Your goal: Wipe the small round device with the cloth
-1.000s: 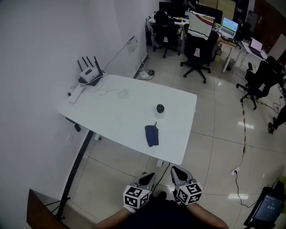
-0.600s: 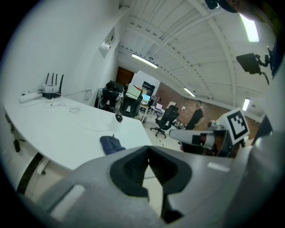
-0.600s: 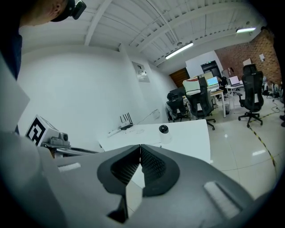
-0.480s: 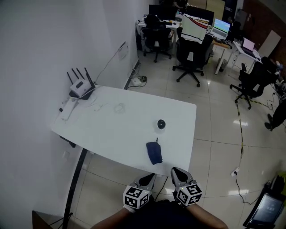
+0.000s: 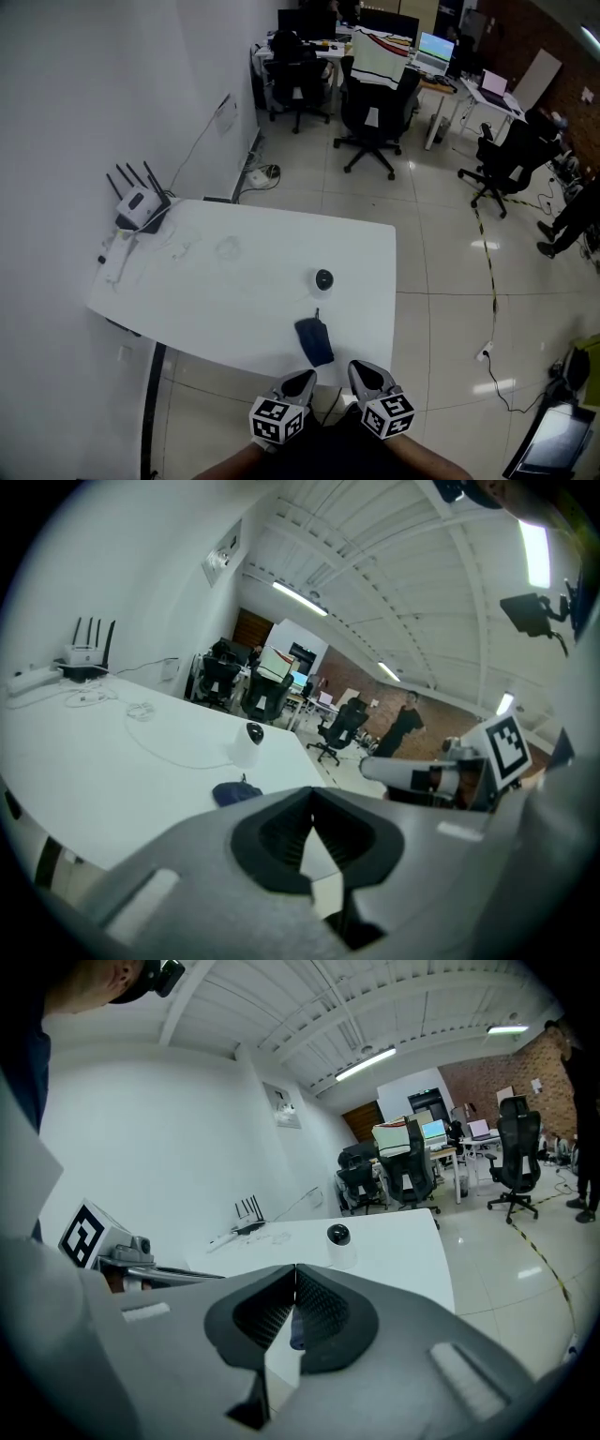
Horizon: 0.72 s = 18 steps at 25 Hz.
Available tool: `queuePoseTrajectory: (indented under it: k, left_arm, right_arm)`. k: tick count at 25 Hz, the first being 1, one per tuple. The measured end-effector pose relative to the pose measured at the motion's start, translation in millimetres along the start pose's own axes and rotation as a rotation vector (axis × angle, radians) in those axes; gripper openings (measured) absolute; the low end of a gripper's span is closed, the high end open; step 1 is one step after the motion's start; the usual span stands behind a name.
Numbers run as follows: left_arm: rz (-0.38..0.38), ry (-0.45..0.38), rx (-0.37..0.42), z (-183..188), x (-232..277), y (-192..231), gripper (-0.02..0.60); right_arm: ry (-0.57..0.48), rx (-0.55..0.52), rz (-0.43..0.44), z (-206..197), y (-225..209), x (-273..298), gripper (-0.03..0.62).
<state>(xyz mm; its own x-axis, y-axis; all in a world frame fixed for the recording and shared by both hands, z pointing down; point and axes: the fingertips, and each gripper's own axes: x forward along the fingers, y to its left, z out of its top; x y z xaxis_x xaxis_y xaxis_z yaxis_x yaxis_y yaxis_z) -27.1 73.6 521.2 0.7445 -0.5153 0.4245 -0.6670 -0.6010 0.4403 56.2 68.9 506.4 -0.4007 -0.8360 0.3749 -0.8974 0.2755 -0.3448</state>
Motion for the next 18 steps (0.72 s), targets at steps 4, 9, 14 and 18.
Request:
queuePoseTrajectory:
  k: [4, 9, 14, 18]
  left_arm:
    - [0.000, 0.008, 0.006, 8, 18, -1, 0.002]
    - [0.038, -0.012, 0.003, 25, 45, -8, 0.002]
    - [0.088, -0.042, -0.007, 41, 72, -16, 0.002]
    - [0.120, -0.053, -0.023, 45, 89, -19, 0.002]
  right_arm:
    - [0.001, 0.007, -0.001, 6, -17, 7, 0.012]
    - [-0.003, 0.016, 0.036, 24, -49, 19, 0.012]
    - [-0.003, -0.007, 0.090, 45, -77, 29, 0.012]
    - [0.020, -0.014, 0.135, 49, -91, 37, 0.012]
